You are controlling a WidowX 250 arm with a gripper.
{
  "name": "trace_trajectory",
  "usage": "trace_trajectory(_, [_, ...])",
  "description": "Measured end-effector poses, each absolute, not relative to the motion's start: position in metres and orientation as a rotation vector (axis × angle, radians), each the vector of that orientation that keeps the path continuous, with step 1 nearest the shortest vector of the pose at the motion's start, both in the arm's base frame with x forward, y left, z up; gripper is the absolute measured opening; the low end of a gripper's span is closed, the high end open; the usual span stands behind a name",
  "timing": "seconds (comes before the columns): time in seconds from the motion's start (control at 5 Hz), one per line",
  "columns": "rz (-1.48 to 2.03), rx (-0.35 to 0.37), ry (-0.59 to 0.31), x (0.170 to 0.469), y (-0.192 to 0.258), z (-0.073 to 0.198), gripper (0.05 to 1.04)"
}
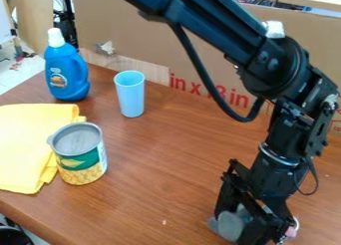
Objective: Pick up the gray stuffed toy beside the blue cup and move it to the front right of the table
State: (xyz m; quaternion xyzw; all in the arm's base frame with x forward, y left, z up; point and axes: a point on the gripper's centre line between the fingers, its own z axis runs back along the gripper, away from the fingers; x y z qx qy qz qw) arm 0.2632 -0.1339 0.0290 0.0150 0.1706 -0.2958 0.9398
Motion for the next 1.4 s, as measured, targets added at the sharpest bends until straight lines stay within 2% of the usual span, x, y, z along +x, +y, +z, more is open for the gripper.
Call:
trace_trajectory(0.2, [-0.621, -0.035, 0.329, 0.255, -0.139, 0.041, 1.01])
trace_trajectory(0.4, [-0.615, -0.103, 0.274, 0.252, -0.138, 0.069, 1.005])
trace_trajectory(0.6, [-0.463, -0.085, 0.243, 0.256, -0.113, 0.097, 1.002])
trace_trajectory(0.8, [-0.346, -0.017, 0.185, 0.269, -0.087, 0.118, 1.001])
trace_trajectory(1.0, [-0.258, 0.029, 0.129, 0.284, -0.059, 0.131, 1.001])
trace_trajectory(1.2, [-0.267, 0.067, 0.074, 0.298, -0.052, 0.145, 1.001])
trace_trajectory(1.4, [-0.239, 0.041, 0.103, 0.306, -0.053, 0.138, 1.001])
